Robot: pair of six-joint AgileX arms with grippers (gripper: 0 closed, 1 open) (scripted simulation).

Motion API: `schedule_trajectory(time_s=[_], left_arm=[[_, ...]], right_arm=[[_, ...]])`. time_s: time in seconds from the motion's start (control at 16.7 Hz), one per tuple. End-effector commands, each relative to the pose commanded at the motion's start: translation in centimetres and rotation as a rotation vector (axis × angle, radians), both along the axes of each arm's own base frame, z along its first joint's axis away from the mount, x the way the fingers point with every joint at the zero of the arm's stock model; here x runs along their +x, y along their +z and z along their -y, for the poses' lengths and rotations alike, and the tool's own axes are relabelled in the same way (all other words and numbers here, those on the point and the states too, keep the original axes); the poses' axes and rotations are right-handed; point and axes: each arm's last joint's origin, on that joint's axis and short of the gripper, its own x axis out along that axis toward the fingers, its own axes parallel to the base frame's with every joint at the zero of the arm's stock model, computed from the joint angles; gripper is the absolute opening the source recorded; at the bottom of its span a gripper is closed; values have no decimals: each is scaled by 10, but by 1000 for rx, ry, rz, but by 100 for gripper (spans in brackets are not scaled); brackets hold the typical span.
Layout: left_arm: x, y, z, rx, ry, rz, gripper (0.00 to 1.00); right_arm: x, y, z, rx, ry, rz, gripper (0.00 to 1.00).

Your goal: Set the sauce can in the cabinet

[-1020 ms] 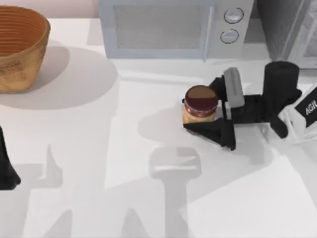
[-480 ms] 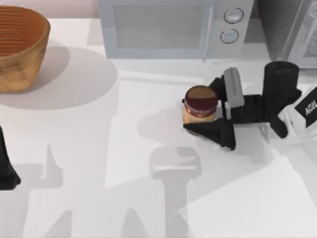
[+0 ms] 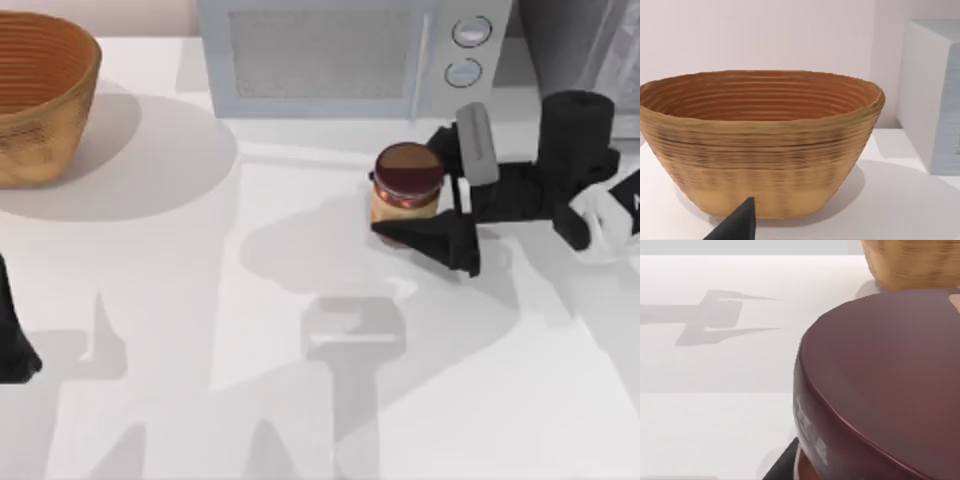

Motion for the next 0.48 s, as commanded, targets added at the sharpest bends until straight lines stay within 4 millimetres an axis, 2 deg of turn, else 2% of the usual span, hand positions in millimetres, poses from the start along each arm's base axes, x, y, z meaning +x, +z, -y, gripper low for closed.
schedule_trajectory(time_s=[0.3,0.48], left_arm=[[0,0,0,0,0,0,100],[0,0,0,0,0,0,100]], right_arm=[[-1,76,-1,-2,5,-13,0],[-7,108,-1,0,12,-12,0]])
